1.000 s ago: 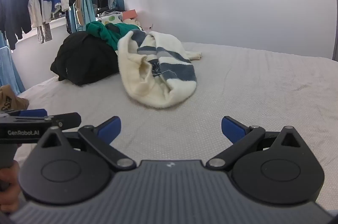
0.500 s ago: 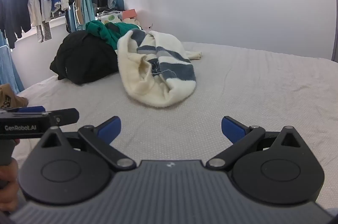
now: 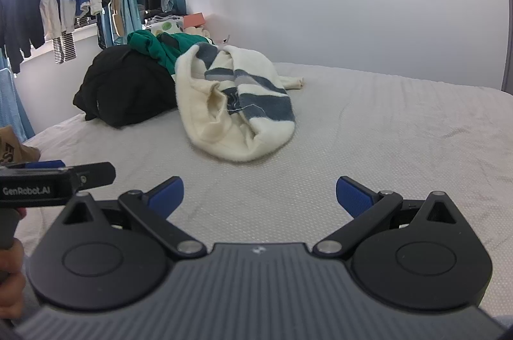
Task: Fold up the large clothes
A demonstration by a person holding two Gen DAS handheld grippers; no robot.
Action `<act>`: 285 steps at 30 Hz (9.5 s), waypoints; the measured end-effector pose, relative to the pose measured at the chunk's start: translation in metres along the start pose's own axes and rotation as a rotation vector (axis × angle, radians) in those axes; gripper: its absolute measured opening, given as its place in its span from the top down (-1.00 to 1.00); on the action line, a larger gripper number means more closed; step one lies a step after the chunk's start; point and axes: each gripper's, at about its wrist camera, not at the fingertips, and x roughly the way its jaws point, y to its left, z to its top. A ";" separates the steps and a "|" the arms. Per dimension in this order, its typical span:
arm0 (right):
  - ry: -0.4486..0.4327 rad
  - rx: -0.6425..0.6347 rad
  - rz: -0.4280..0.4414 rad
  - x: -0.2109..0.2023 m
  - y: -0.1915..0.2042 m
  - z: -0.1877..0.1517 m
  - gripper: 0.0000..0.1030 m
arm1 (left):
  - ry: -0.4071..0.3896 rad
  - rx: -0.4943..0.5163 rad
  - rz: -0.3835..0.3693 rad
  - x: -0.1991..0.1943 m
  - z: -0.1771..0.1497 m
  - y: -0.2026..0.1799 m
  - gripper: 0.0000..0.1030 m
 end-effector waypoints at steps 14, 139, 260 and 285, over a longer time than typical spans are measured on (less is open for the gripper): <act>0.002 -0.002 0.000 -0.001 0.000 -0.001 -1.00 | 0.002 -0.003 -0.002 0.001 -0.001 0.002 -1.00; 0.075 -0.307 0.190 0.272 0.048 0.021 0.70 | 0.081 -0.386 -0.313 0.331 0.065 0.129 0.77; -0.149 -0.283 0.500 0.174 0.105 0.104 0.88 | -0.148 -0.250 0.175 0.113 0.003 0.044 -0.44; -0.082 -0.195 0.262 0.232 0.082 0.085 0.84 | 0.221 -0.575 0.137 0.110 -0.041 0.084 -0.35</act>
